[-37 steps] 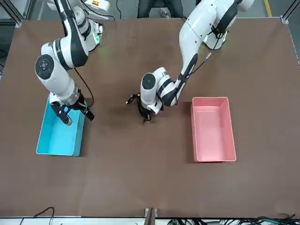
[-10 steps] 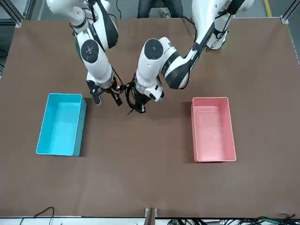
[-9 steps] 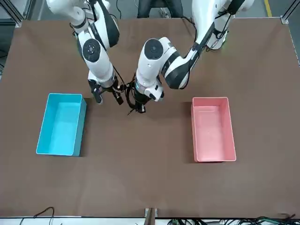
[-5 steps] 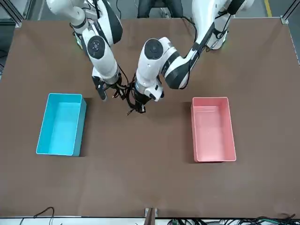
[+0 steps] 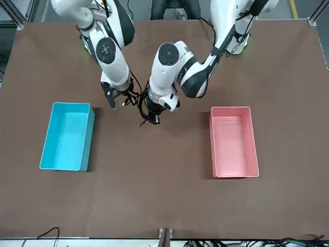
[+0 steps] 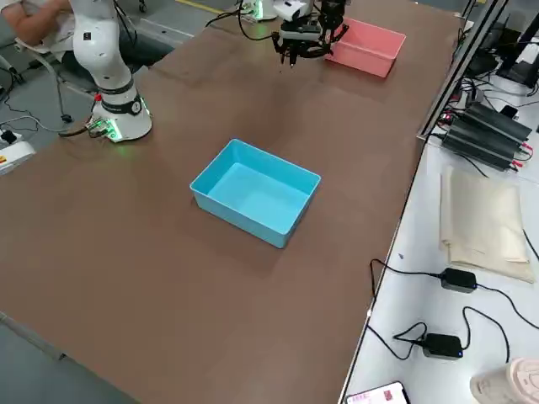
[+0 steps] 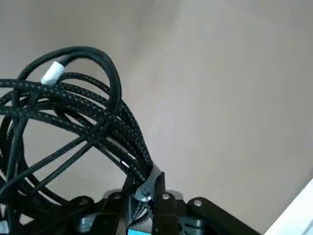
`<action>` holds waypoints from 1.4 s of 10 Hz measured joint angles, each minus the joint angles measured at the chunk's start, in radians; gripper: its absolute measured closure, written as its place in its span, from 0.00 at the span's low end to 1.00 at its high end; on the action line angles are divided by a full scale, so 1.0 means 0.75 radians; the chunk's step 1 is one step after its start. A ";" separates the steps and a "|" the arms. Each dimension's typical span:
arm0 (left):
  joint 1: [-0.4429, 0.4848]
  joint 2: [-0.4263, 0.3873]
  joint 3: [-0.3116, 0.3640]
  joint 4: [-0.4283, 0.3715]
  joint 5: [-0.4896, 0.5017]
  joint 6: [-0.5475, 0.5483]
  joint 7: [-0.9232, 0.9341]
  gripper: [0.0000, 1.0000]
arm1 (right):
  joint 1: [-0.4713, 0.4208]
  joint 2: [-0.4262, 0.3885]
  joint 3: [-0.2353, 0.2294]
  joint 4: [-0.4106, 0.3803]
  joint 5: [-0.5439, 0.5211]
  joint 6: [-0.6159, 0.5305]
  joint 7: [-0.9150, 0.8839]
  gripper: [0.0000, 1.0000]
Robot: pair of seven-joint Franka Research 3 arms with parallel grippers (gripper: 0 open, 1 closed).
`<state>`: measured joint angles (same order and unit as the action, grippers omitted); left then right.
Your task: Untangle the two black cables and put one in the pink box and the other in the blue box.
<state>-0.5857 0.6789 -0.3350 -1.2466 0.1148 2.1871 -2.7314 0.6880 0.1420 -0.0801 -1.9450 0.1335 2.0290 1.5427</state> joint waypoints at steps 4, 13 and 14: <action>0.002 0.000 0.000 0.000 0.000 -0.005 0.000 0.81 | 0.000 -0.001 -0.003 0.033 0.001 -0.055 0.000 0.94; 0.075 0.002 0.024 0.000 0.000 -0.118 0.037 0.81 | -0.333 -0.014 -0.034 0.342 -0.010 -0.581 -0.519 0.94; 0.113 0.003 0.024 0.000 0.000 -0.171 0.074 0.81 | -0.403 -0.015 -0.036 0.353 -0.038 -0.586 -0.639 0.94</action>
<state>-0.5012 0.6812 -0.3167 -1.2467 0.1150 2.0588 -2.6756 0.3860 0.1310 -0.1072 -1.6804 0.1048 1.5894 1.0635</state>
